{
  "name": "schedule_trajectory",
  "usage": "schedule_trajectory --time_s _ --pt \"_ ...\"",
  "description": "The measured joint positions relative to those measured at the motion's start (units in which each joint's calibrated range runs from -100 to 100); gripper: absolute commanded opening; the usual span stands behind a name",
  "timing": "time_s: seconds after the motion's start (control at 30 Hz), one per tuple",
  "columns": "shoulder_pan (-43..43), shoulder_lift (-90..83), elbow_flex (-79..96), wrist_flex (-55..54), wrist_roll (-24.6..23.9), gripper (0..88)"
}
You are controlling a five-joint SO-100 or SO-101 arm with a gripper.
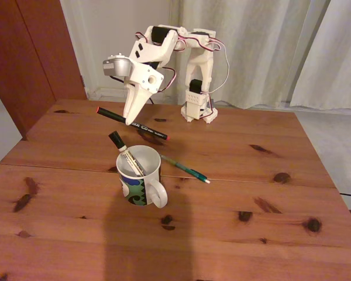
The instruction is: Clean up the desk and place the pens and markers into the cup
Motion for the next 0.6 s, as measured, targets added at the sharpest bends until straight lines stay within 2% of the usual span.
schedule_trajectory --time_s 0.6 --pt "-5.06 1.02 -6.79 0.0 3.76 1.1"
